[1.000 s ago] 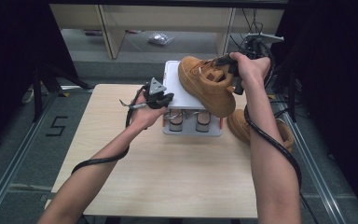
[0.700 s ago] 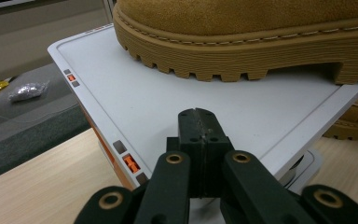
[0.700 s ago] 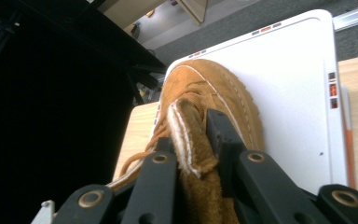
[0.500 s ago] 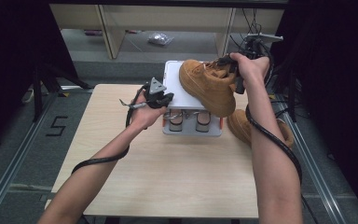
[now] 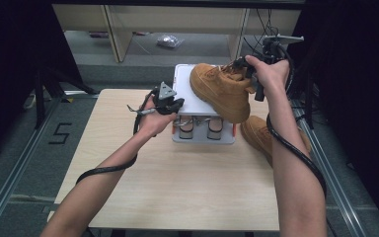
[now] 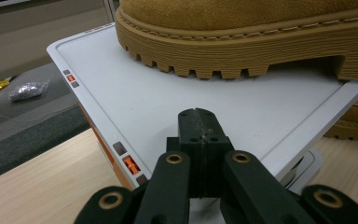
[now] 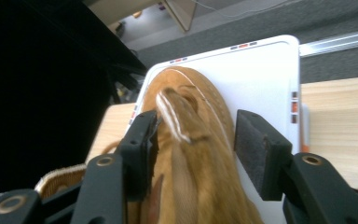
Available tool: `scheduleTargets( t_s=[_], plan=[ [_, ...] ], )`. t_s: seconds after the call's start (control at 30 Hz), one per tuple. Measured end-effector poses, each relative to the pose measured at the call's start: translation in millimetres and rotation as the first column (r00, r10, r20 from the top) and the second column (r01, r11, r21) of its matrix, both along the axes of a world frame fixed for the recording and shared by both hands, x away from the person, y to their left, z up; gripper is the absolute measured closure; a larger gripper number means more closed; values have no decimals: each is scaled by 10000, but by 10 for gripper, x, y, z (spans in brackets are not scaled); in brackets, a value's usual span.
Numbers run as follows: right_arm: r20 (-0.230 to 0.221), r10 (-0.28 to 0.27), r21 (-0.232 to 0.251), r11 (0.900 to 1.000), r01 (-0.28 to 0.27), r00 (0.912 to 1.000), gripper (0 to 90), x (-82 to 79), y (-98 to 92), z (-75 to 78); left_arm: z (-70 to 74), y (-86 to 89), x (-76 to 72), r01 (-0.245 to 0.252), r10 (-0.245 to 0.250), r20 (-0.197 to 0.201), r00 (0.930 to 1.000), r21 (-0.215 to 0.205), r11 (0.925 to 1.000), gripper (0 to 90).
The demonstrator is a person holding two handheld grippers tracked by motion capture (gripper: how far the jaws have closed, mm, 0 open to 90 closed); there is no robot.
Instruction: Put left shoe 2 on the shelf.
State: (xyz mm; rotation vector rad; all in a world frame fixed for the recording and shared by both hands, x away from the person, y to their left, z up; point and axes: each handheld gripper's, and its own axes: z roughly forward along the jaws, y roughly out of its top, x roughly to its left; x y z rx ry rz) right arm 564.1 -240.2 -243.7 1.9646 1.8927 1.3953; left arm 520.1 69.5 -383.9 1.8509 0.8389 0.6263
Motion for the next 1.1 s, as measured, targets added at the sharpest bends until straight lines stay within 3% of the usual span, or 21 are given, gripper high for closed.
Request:
scheduleTargets(
  t_s=[0.07,0.13,0.17,0.2,0.3,0.47,0.53,0.6,0.63,0.67,0.83,0.87,0.9,1.03,1.1],
  plan=[
    [108,-130,-442,9989,134,9999,477,-53,-28,35,0,2,2,7,-7,-8,10000,-10,10000,897],
    [341,-130,-312,9994,141,9993,468,-106,-60,55,-1,2,1,6,-6,4,10000,-15,10000,897],
    [771,48,-545,9985,-6,9970,467,-118,-100,47,-2,2,0,2,-2,8,10000,-33,10000,897],
    [696,-76,-401,9991,104,9975,467,-147,-106,60,-6,1,-3,-8,8,23,10000,-49,10000,897],
    [1299,-113,-307,9994,154,9915,471,-225,-205,79,-4,-1,-3,-10,10,31,10000,-14,10000,897],
    [1388,-359,282,9991,322,9897,504,-362,-323,98,-2,-3,-3,-29,29,17,10000,-2,10000,897],
    [1515,-378,197,9992,352,9877,550,-405,-384,80,-1,-3,-2,-26,26,13,10000,8,10000,897],
    [1312,-698,873,9945,586,9889,629,-484,-445,70,-3,-5,-4,-41,41,23,10000,-7,10000,897],
    [1536,-653,719,9959,547,9860,672,-507,-483,57,-2,-5,-5,-43,43,23,10000,-6,10000,897],
    [1589,-650,863,9949,517,9851,704,-531,-510,46,-1,-5,-4,-42,42,8,10000,-14,10000,897],
    [854,-658,666,9960,602,9942,849,-584,-582,-76,4,-7,-3,-62,62,-12,10000,7,10000,897],
    [867,-438,313,9987,413,9953,863,-571,-609,-159,5,-7,-2,-71,71,-29,10000,-11,10000,897],
    [477,-494,482,9977,471,9976,871,-578,-598,-208,8,-6,0,-69,69,-43,10000,-2,10000,897],
    [115,-362,165,9992,360,9993,876,-563,-600,-436,29,-13,-2,-106,106,-207,9997,26,9999,897],
    [-95,-388,324,9987,391,9992,876,-564,-587,-502,51,-15,-23,-98,93,-295,9995,-145,9998,897]
  ],
)
